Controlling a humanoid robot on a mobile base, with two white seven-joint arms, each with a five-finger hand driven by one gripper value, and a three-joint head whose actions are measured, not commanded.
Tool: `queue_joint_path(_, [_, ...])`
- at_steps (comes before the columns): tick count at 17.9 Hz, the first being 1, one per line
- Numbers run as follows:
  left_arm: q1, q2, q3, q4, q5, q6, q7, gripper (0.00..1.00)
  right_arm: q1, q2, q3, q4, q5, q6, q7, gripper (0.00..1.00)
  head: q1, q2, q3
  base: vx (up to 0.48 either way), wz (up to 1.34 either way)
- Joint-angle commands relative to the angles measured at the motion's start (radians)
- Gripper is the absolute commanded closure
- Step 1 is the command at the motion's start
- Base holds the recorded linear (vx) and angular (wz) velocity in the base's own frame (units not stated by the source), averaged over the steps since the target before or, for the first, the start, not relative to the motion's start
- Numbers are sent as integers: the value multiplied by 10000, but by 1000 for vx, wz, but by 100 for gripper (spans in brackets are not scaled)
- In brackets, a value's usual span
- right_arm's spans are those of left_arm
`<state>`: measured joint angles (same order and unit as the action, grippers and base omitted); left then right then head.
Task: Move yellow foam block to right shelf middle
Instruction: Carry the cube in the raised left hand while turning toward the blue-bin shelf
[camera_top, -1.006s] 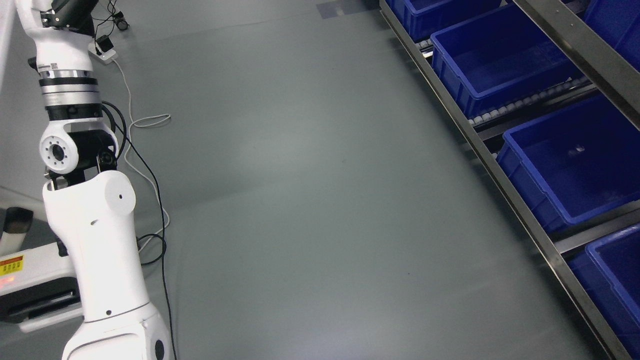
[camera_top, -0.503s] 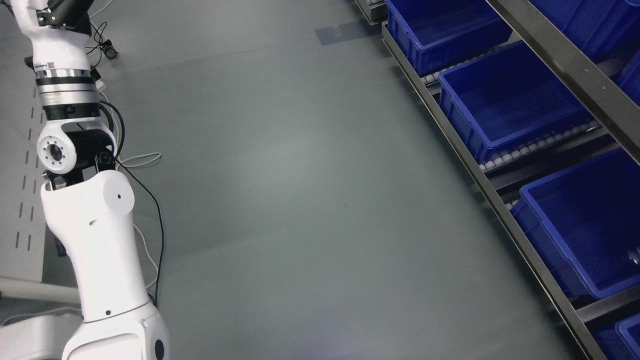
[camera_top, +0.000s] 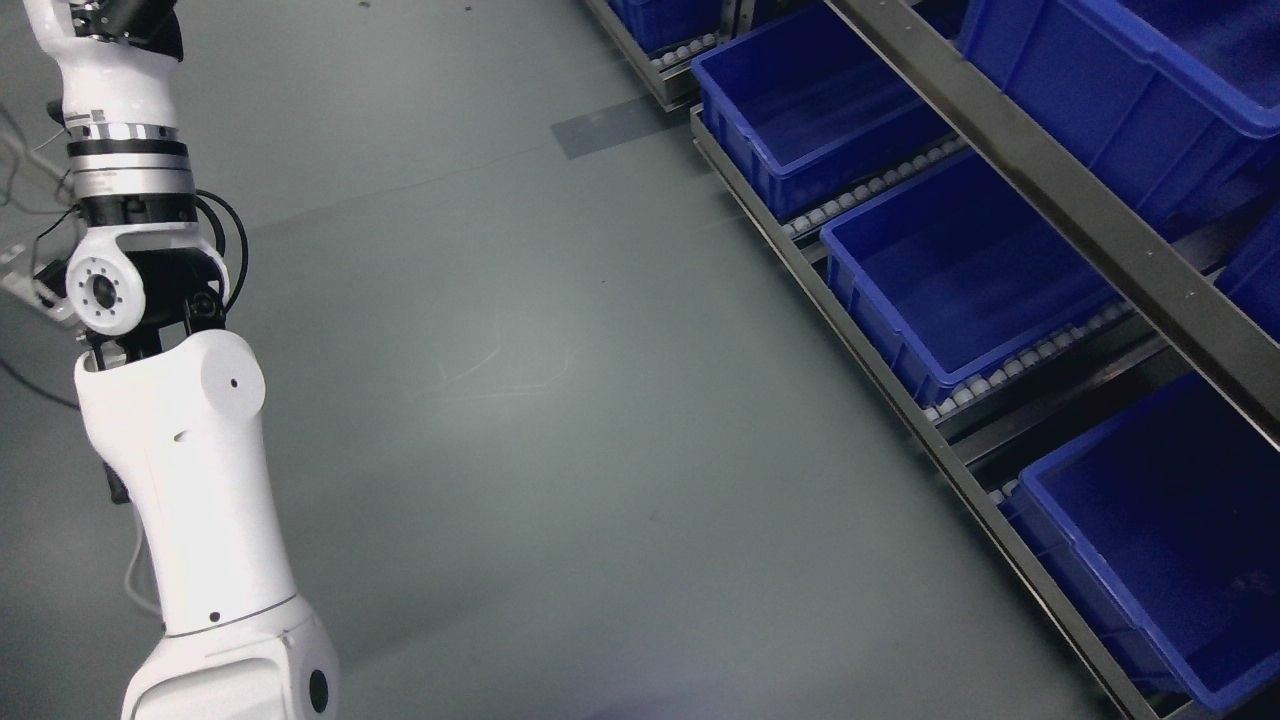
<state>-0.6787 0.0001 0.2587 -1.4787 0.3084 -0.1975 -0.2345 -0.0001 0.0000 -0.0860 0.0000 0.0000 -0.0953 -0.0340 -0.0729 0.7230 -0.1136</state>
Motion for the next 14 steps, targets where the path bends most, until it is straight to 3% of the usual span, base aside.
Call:
queue_joint_path(1, [-208, 174, -208, -16, 0, 180, 14, 60, 17, -175, 1, -174, 31, 2, 3, 0, 0, 0, 0, 497, -581])
queue_joint_path(7, [-1158, 174, -760, -16, 0, 1161, -2, 60, 17, -175, 1, -174, 31, 2, 3, 0, 0, 0, 0, 403, -617])
queue_joint_path(11, [-1282, 174, -2399, -16, -15, 1376, -48, 60, 17, -175, 1, -174, 31, 2, 3, 0, 0, 0, 0, 293, -619])
queue_joint_path(14, [-1419, 174, -3153, -16, -31, 2217, -475, 60, 17, -175, 1, -174, 31, 2, 3, 0, 0, 0, 0, 245, -553])
